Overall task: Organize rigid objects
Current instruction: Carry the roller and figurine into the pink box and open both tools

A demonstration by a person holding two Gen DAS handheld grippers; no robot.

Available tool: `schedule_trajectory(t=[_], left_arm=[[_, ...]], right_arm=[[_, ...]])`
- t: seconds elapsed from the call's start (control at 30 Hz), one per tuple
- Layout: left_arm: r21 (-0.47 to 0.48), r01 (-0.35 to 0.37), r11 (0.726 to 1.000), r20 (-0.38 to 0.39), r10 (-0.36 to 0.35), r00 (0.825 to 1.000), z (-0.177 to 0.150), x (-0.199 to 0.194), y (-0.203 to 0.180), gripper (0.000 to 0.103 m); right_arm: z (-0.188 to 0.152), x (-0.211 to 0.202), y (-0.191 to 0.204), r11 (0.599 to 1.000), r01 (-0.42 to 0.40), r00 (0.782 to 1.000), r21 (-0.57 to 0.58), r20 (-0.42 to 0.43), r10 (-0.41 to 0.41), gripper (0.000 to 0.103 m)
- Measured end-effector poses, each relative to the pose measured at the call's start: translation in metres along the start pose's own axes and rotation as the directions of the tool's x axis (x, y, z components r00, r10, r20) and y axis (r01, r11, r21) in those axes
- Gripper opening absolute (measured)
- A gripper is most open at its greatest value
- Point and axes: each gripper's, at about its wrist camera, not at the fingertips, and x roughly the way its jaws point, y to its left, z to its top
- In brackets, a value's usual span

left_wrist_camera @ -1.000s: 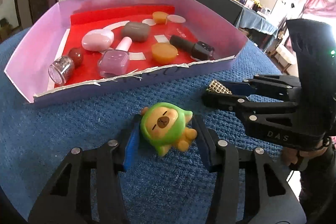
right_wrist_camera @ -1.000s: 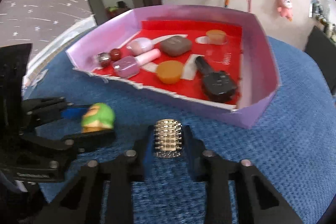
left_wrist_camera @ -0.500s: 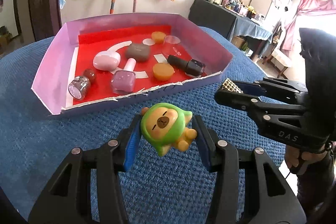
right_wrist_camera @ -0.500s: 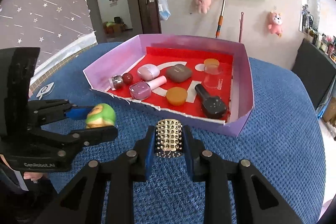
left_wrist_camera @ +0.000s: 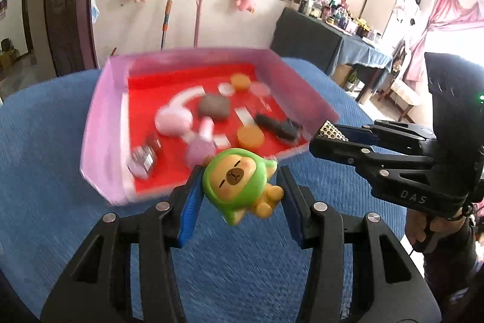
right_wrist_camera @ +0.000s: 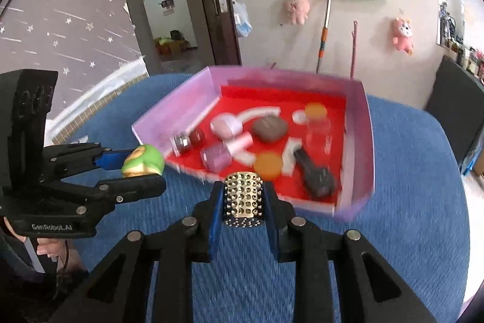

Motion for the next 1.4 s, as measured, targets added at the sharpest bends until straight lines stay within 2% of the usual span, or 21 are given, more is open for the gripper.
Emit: schedule_trajectory(t=[0.1,0.23,0.37,0.5,0.7,0.9,1.13,1.4], left_arm=[[0.007,-0.001,1.000,-0.030,0.001,1.000,0.032,0.008,0.016,0.046],[0.027,-0.038,0.999,-0.112,0.041,0.993,0.072,0.035,0.038,0.046],[0.052,-0.084,0.995,-0.199,0.093,0.976,0.101,0.075,0.063,0.046],[0.067,-0.105,0.992,-0.262,0.119,0.958,0.111,0.103,0.079,0.046],[0.097,-0.143,0.985,-0.354,0.169,0.920,0.113,0.142,0.098,0.046],[0.103,-0.163,0.981,-0.399,0.190,0.897,0.113,0.163,0.106,0.046],[0.104,-0.179,0.978,-0.419,0.206,0.884,0.114,0.178,0.111,0.046],[0.104,-0.189,0.976,-0.424,0.215,0.880,0.115,0.181,0.107,0.047]], right_arm=[[0.036,0.014,-0.005,0.999,-0.038,0.999,0.009,-0.021,0.038,0.027],[0.080,0.049,-0.011,0.998,-0.053,0.996,0.034,-0.069,0.055,0.027],[0.114,0.097,-0.024,0.995,-0.039,0.989,0.094,-0.140,0.052,0.027],[0.133,0.146,-0.035,0.993,-0.001,0.972,0.119,-0.234,0.029,0.027],[0.144,0.186,-0.051,0.986,0.040,0.952,0.163,-0.305,0.012,0.027],[0.147,0.216,-0.060,0.983,0.083,0.930,0.163,-0.368,-0.018,0.027],[0.144,0.234,-0.056,0.988,0.099,0.909,0.119,-0.415,-0.042,0.027],[0.144,0.239,-0.056,0.988,0.102,0.905,0.116,-0.423,-0.044,0.027]])
